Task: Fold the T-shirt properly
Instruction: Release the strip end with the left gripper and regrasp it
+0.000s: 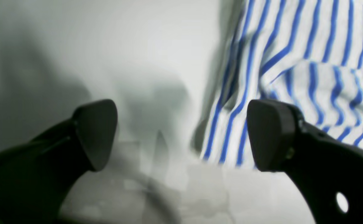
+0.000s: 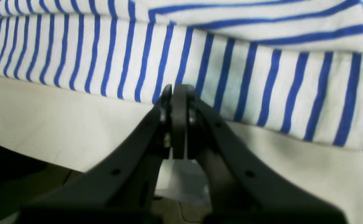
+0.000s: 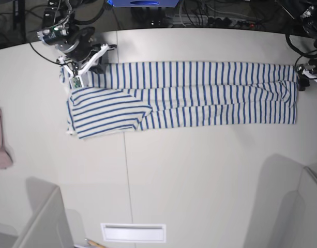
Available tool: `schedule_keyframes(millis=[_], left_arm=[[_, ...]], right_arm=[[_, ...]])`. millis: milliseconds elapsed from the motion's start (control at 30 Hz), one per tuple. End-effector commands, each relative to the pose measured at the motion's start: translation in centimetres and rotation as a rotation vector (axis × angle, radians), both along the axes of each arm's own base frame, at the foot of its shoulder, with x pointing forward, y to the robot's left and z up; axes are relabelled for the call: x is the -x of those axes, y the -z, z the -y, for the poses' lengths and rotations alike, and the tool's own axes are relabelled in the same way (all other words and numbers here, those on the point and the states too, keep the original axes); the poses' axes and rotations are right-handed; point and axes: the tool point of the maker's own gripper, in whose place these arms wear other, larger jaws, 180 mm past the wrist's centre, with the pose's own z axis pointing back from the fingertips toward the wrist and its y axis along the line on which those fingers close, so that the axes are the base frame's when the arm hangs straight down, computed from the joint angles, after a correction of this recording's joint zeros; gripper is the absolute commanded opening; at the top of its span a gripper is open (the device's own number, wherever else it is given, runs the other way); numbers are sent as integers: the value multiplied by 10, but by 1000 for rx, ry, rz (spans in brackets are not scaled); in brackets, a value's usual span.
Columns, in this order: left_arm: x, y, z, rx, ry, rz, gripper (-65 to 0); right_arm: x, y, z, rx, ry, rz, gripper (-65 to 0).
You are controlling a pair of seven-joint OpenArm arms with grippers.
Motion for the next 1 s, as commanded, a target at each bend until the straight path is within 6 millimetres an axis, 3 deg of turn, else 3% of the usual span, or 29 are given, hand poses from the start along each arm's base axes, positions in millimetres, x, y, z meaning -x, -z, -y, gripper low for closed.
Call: schedule_keyframes(millis=[0, 167, 300, 600, 700, 800, 967], left_arm=[[-10, -8, -3, -5, 18, 28, -38], [-22, 7, -1, 61, -3, 36, -44], [-40, 23, 19, 101, 59, 56, -49], [-36, 59, 36, 177, 85, 0, -72], [-31, 68, 36, 201, 70, -20, -151], [-25, 77, 37, 226, 51, -41, -278], [-25, 85, 38, 257, 32, -49, -559]], right_arm=[[-8, -10, -1, -11, 1, 48, -650], [-7, -9, -2, -13, 1, 45, -650], [-7, -9, -2, -13, 1, 43, -650], [-7, -9, -2, -13, 1, 43, -650], [-7, -9, -2, -13, 1, 43, -650], [-8, -9, -2, -13, 1, 45, -650], [-9, -10, -2, -13, 1, 48, -650]])
